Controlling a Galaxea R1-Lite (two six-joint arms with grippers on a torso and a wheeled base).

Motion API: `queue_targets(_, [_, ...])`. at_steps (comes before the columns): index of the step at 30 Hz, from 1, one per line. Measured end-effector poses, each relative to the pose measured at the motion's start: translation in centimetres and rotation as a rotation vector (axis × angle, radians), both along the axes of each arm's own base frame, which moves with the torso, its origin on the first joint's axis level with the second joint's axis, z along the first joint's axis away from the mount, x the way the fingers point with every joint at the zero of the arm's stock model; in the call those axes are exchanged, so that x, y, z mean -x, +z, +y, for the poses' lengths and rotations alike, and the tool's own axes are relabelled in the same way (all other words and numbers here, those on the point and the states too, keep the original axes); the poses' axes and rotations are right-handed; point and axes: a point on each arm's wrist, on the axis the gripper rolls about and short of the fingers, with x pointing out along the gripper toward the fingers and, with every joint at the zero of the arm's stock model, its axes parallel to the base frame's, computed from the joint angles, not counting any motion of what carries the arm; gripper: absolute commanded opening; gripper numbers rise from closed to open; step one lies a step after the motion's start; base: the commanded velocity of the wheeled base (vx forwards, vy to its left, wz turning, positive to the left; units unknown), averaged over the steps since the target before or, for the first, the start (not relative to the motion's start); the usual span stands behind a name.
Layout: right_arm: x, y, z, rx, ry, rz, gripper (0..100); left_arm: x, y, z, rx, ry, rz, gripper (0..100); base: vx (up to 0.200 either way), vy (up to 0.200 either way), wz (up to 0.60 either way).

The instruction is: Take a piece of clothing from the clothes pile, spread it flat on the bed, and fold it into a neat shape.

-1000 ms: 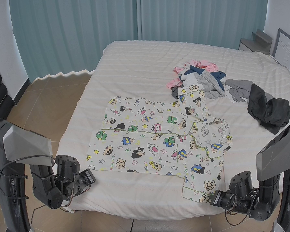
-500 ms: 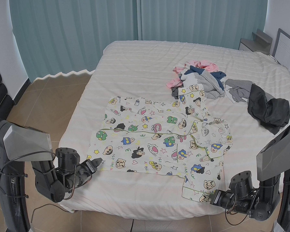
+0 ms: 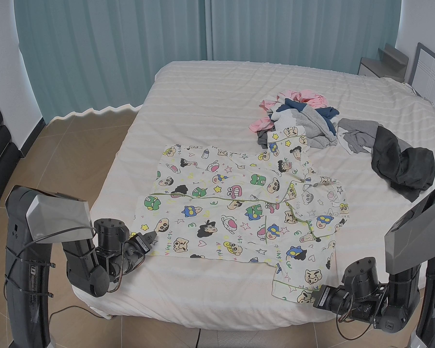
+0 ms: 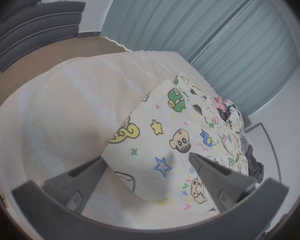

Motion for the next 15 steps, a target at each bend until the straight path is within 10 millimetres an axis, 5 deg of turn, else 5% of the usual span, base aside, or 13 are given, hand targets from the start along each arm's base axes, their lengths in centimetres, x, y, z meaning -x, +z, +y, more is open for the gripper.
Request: queue_targets(15, [0.1, 0.5, 0.0, -0.004, 0.002, -0.013, 0, 0.7, -0.7, 1.0, -0.032, 0.022, 0.084, 0, 0.0, 0.0, 0.0])
